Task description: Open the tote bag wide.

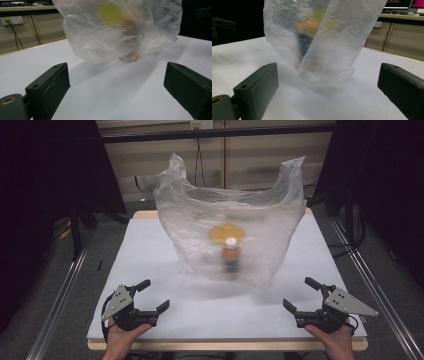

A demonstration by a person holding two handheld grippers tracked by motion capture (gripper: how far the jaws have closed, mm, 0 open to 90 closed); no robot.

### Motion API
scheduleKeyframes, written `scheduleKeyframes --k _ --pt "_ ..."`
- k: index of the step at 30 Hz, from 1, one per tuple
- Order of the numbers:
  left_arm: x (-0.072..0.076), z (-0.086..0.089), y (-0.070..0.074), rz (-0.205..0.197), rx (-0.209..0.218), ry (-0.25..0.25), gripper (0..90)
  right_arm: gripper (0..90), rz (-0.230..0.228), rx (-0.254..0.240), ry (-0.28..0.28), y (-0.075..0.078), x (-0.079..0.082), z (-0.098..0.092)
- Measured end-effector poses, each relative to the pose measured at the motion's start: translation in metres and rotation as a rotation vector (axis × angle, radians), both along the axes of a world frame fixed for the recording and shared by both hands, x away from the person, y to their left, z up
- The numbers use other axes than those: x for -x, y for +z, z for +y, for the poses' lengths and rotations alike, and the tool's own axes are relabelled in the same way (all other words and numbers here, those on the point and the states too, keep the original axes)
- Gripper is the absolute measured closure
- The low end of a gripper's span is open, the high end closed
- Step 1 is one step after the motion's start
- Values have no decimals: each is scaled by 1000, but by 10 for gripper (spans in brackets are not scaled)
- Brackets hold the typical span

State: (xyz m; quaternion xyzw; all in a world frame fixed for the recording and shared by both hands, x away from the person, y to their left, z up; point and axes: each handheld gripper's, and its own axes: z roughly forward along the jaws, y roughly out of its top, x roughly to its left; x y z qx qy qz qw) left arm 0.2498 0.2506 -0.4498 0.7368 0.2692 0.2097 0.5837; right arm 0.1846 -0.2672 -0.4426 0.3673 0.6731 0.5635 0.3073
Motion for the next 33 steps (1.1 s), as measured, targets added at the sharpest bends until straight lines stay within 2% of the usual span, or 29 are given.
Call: scheduleKeyframes --k 1,2,3,4,5,6,7,9,11,12,13,14,15,17,18,20,21,22,23,24,25,26,27,28,29,30,33 --pt "1 0 0 3 -7 17 65 36 5 -3 0 0 0 -1" --pt "1 0 1 -7 -16 13 66 37 2 -7 -3 0 -1 -2" --pt "1 0 0 2 -9 7 69 38 2 -5 -5 0 0 -3" --pt "1 0 1 3 -22 0 71 42 5 -5 -13 0 0 -3" --pt "1 -1 0 9 3 -2 76 46 6 -4 -16 0 0 -4" --pt "0 1 1 -4 -32 -22 95 46 6 -5 -18 0 -1 -4" --pt "0 -2 0 6 1 -16 113 54 10 -6 -15 -1 -1 -3" --pt "-1 -1 0 6 -22 -52 117 73 17 -3 -18 -1 -2 -2" --pt "-1 -3 0 6 -26 -31 152 95 22 2 -20 -2 -3 -1" --pt "-1 -3 0 6 -26 -31 152 135 27 2 -17 -2 -4 -1" --pt "-3 -2 -1 17 -16 -57 161 157 28 -3 -8 -2 -5 -1" --pt "-3 -2 -1 15 -31 -33 172 159 33 -6 -10 -3 -5 -1" --pt "-3 -1 -1 17 -28 -36 192 166 37 -4 -12 -3 -6 -2" --pt "-3 -1 -1 17 -26 -43 248 214 40 -10 -10 -3 -6 -2" --pt "-3 -2 -1 22 -10 -41 294 228 40 -15 -3 -3 -6 -3" --pt "-1 -3 0 22 7 -52 358 317 47 -19 0 -3 -6 -4" --pt "-2 -3 1 8 -9 -73 380 343 48 -29 14 -3 -6 -5" --pt "-1 -4 1 9 -11 -67 392 375 53 -33 10 -2 -6 -6" --pt "0 -5 2 19 15 -85 429 448 60 -45 14 -2 -6 -7" --pt "0 -7 2 24 34 -93 477 475 55 -49 27 -1 -5 -7" --pt "0 -6 3 32 26 -122 502 478 48 -51 29 -1 -5 -7" --pt "-1 -5 4 48 15 -144 524 522 45 -53 30 0 -5 -7" --pt "-1 -7 4 63 28 -151 571 551 39 -50 38 1 -5 -7" --pt "-1 -7 4 63 28 -151 610 568 34 -49 39 1 -5 -7" --pt "-1 -9 5 80 19 -150 620 600 31 -53 47 2 -5 -7" --pt "-2 -9 6 81 14 -172 656 640 29 -53 53 3 -5 -7" --pt "-4 -13 9 87 17 -182 731 700 19 -46 77 6 -4 -6"
